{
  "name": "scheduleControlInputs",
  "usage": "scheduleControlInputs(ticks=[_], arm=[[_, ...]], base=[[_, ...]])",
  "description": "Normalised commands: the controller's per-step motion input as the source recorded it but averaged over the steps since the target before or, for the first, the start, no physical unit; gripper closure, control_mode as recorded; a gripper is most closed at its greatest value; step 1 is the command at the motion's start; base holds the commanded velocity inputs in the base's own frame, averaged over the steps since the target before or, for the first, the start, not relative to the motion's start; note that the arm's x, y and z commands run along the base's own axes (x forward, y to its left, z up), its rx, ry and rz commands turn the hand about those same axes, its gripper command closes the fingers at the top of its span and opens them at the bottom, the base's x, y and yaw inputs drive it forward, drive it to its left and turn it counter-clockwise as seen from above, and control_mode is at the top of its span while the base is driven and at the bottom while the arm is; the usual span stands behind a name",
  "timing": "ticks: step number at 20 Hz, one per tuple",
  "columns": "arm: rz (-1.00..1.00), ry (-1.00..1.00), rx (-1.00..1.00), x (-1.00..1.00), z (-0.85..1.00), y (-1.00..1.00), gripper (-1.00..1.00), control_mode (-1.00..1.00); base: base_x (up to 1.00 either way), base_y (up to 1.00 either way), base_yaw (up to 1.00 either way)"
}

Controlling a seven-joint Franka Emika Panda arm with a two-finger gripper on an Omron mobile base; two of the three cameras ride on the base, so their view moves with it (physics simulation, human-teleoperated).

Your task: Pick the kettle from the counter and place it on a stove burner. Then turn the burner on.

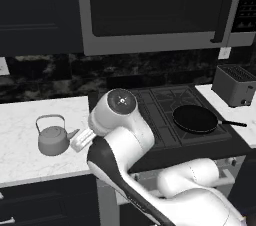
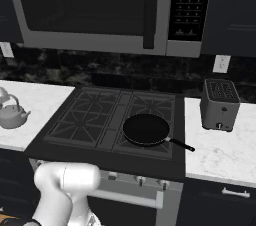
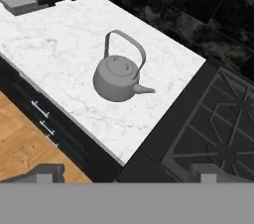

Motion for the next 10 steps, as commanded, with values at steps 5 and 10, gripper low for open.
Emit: scheduleControlInputs(ticks=[5, 10], arm=[[0.04, 0.06, 0.0, 0.86, 0.0, -0.15, -1.0, -1.0], [0.02, 0.0, 0.0, 0.78, -0.03, 0.15, -1.0, -1.0]], base=[[0.0, 0.0, 0.0], [0.0, 0.0, 0.0]])
